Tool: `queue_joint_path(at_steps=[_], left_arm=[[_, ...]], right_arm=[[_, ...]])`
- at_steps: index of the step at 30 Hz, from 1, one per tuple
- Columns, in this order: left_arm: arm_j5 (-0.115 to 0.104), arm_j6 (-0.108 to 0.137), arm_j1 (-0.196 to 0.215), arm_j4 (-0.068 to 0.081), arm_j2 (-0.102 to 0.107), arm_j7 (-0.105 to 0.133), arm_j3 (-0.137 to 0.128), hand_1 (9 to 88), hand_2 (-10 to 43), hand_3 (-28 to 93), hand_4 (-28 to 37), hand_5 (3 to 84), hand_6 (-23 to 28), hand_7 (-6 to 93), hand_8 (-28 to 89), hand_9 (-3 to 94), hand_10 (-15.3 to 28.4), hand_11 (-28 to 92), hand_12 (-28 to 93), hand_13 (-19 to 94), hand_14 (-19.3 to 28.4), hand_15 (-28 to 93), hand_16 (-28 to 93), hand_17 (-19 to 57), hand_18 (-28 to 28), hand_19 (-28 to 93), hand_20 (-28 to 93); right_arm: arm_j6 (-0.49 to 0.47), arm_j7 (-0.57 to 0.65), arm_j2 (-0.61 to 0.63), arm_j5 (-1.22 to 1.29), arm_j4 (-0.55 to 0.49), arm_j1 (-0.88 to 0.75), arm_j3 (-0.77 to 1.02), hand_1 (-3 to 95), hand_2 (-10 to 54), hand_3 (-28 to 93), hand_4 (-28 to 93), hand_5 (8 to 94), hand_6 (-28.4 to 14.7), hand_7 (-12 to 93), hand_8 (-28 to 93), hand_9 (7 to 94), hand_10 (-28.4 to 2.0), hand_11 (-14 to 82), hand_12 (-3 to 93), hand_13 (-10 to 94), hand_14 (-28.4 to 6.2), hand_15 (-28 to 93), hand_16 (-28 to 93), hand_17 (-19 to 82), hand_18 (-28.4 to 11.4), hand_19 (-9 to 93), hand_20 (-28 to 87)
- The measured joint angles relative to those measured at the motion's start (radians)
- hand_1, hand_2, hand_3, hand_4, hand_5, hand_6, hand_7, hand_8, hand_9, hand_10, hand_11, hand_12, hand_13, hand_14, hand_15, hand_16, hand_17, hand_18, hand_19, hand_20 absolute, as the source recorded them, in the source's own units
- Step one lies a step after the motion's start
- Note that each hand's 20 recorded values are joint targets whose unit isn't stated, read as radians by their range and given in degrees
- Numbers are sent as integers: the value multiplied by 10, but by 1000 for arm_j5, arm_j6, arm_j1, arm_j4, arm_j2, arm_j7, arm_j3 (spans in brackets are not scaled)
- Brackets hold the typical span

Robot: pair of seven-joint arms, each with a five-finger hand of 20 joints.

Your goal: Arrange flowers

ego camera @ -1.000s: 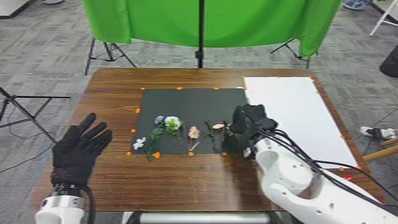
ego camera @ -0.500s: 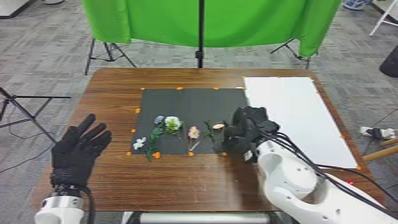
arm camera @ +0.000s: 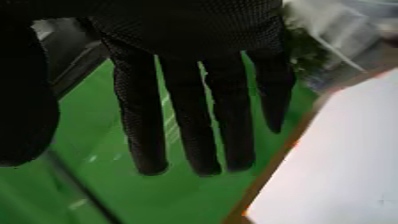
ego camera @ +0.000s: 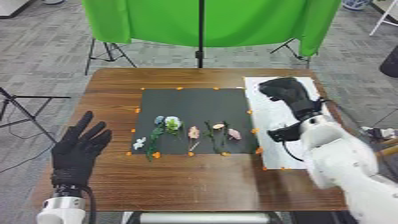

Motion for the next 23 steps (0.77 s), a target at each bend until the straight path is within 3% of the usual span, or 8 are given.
queue_joint_path(at_steps=[4, 8, 14, 19, 23], left_arm=[[-1, -1, 0, 1, 2, 3, 2, 184, 95, 774, -283, 358, 58, 70, -88, 329, 186, 203, 92, 212, 276, 554, -114, -83, 284, 532, 173], [0, -2, 2, 2, 2, 5, 2, 182, 95, 776, -283, 355, 55, 70, -89, 328, 185, 200, 92, 214, 273, 541, -112, -84, 284, 532, 168], [43, -1, -2, 17, -3, -2, 4, 180, 95, 776, -283, 351, 50, 72, -90, 329, 184, 199, 93, 217, 272, 531, -106, -84, 284, 533, 159], [49, -2, -6, 22, -15, -10, 5, 177, 94, 780, -283, 340, 43, 75, -91, 330, 182, 196, 91, 225, 266, 511, -107, -83, 284, 528, 148], [53, -2, -7, 23, -29, -19, 4, 176, 93, 782, -283, 337, 42, 77, -92, 329, 180, 195, 91, 225, 266, 506, -104, -83, 284, 527, 140]], right_arm=[[-17, -73, -76, 193, 6, -79, 155, 165, 44, 713, -283, 435, 31, 113, -117, 430, -154, 116, 133, 272, -212, 395, 98, -38, -218, 513, 197], [-5, -186, -110, 401, 15, -119, 177, 164, 54, 713, -283, 409, 43, 111, -117, 413, -147, 98, 134, 272, -208, 378, 109, -38, -217, 511, 194], [-73, -312, -148, 675, 20, -194, 215, 163, 57, 721, -283, 402, 56, 119, -120, 409, -139, 89, 137, 279, -201, 356, 120, -33, -213, 492, 193], [-92, -369, -164, 878, 19, -271, 237, 170, 58, 716, -283, 407, 60, 125, -124, 416, -128, 86, 139, 284, -196, 338, 128, -26, -210, 486, 196], [-77, -423, -171, 888, 19, -312, 230, 171, 57, 721, -283, 408, 62, 128, -126, 424, -125, 89, 141, 287, -193, 330, 135, -24, -209, 483, 199]])
